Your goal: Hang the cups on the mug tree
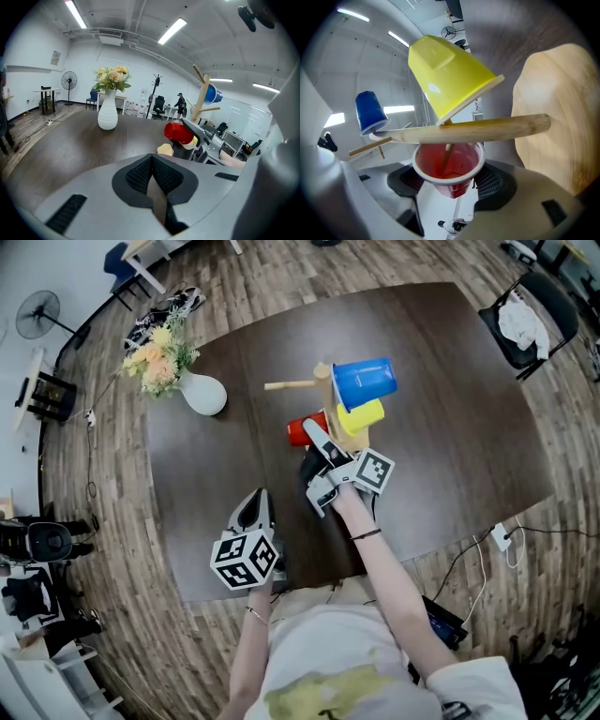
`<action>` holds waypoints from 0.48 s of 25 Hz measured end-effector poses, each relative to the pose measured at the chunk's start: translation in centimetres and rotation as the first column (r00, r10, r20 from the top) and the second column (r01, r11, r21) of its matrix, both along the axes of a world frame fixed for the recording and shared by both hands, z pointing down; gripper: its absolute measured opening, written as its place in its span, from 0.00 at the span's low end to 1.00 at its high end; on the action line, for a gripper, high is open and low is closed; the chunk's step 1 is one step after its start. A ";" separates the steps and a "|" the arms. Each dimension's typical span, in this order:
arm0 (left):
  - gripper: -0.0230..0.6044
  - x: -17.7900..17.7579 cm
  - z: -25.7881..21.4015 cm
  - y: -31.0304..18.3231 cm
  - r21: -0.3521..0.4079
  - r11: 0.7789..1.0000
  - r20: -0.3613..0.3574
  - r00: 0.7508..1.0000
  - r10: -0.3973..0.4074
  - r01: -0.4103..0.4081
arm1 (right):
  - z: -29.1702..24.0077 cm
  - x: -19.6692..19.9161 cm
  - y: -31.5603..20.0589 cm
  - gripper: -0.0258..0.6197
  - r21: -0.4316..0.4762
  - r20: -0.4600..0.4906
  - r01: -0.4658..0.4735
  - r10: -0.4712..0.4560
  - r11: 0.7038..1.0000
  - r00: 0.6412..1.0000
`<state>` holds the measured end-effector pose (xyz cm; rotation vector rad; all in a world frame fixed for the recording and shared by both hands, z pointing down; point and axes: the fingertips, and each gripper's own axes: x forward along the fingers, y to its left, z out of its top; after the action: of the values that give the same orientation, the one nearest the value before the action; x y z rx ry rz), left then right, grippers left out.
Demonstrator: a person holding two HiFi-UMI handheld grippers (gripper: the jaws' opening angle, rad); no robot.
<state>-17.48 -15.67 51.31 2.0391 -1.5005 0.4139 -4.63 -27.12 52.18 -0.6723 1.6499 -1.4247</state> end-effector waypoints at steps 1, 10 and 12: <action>0.06 0.0 0.0 0.0 0.001 1.000 0.000 1.000 0.000 0.000 | 0.0 0.0 0.0 0.50 0.003 0.000 0.002 -0.002 1.000 1.000; 0.06 0.2 -0.6 -0.2 0.013 1.000 0.003 1.000 -0.001 0.001 | 0.6 -0.2 0.0 0.53 -0.041 0.041 0.013 -0.011 0.999 0.999; 0.06 0.3 -0.6 -0.2 0.015 1.000 0.003 1.000 -0.002 0.002 | 1.0 -0.2 0.1 0.56 -0.055 0.027 0.017 -0.016 0.998 1.000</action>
<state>-17.19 -15.83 50.70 2.0488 -1.5118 0.4070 -4.86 -27.04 53.13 -0.6701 1.6042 -1.4895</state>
